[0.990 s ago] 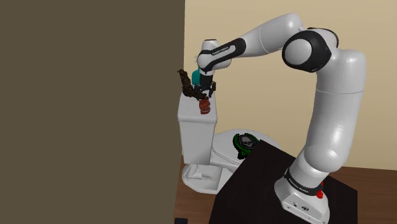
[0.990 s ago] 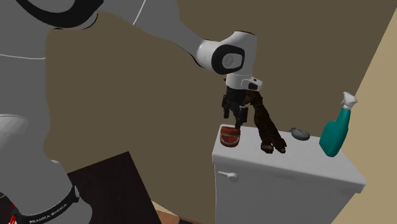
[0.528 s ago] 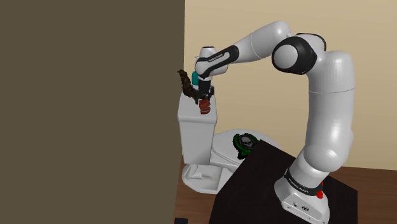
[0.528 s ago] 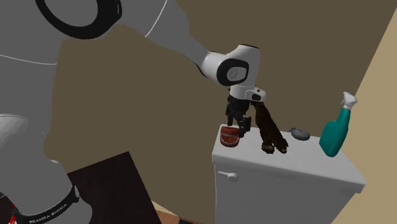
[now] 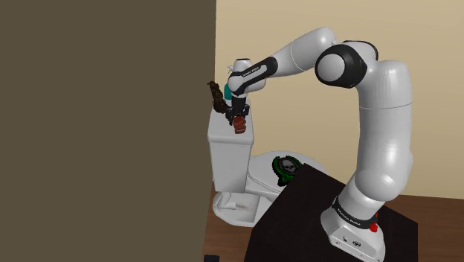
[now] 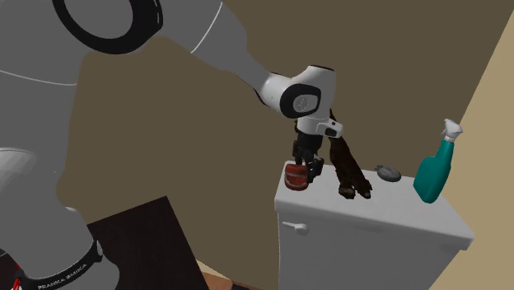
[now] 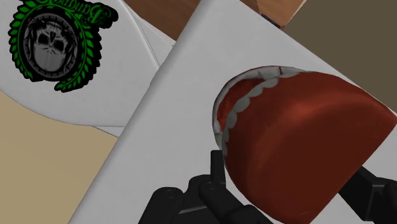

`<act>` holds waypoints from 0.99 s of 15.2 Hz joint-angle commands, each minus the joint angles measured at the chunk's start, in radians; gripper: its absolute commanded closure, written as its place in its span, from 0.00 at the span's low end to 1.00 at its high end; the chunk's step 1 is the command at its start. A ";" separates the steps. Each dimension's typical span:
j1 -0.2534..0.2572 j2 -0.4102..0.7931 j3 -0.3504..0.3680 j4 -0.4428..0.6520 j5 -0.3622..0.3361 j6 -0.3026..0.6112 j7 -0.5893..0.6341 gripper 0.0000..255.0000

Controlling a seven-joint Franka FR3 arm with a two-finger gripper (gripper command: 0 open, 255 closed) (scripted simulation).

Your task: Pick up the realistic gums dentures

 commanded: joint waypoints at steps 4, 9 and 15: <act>0.000 0.001 0.000 0.000 0.000 0.000 0.000 1.00; 0.001 -0.019 -0.001 0.014 -0.002 -0.033 0.002 1.00; 0.002 -0.055 -0.003 0.043 -0.007 -0.099 0.006 1.00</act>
